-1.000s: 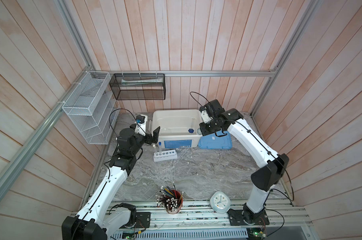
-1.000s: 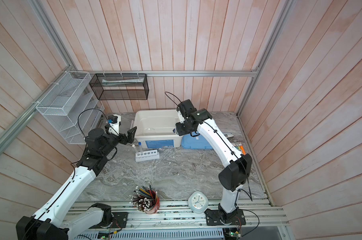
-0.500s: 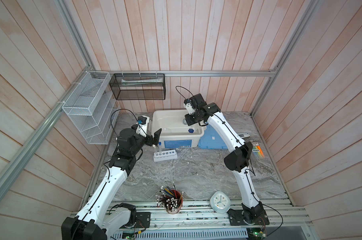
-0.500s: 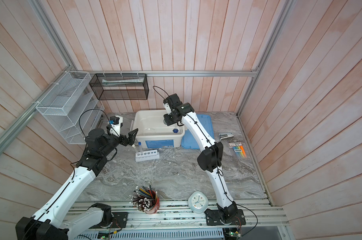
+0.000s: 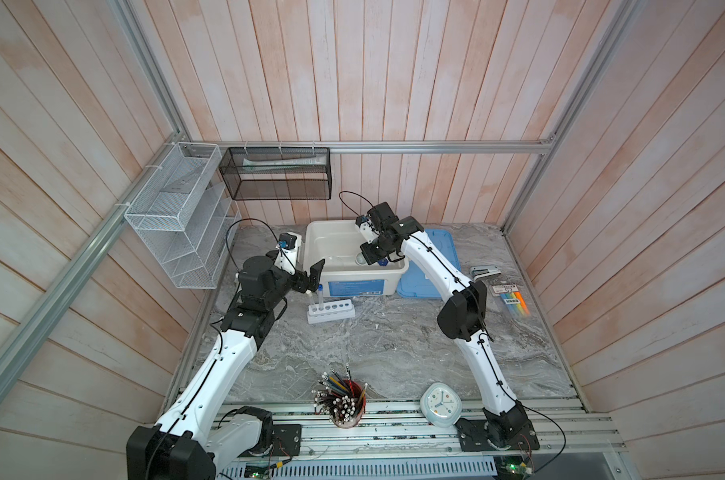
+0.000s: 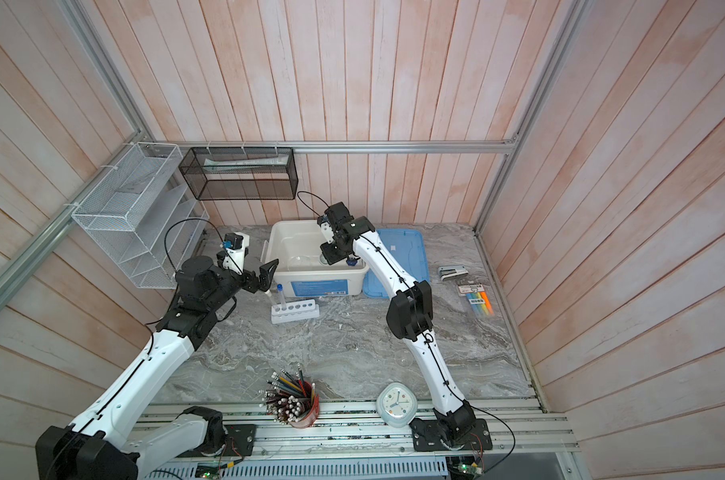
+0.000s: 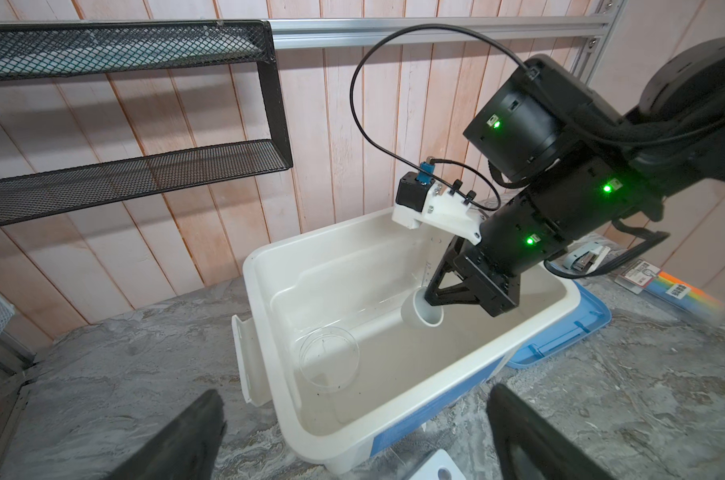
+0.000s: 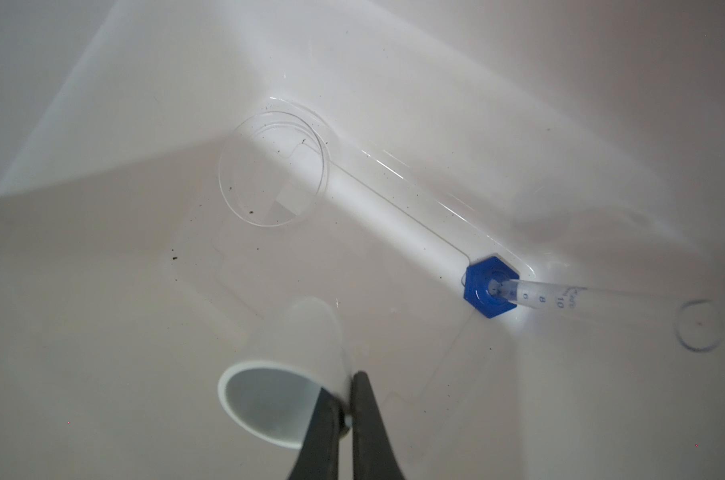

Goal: Organize the chemistry lab equipment
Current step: 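Lift the white cup with the right gripper and carry it over the tub, then lower the white cup into the tub beside the petri dish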

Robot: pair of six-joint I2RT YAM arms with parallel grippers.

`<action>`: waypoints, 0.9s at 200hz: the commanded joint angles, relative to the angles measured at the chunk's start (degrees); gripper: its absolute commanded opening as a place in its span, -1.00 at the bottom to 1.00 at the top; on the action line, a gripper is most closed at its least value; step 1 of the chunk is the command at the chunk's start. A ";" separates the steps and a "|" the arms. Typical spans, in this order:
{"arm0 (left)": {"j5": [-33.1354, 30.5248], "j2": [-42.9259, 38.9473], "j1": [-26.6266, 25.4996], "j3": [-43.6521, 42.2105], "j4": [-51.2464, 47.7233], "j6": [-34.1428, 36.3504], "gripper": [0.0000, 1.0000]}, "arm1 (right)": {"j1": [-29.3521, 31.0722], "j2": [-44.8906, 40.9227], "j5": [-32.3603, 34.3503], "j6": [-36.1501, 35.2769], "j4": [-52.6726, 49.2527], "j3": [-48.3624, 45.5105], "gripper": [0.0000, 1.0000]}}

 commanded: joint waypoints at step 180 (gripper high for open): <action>1.15 1.59 0.28 0.83 -0.32 0.52 1.00 | 1.70 10.47 -0.97 -2.61 6.68 -1.53 -1.00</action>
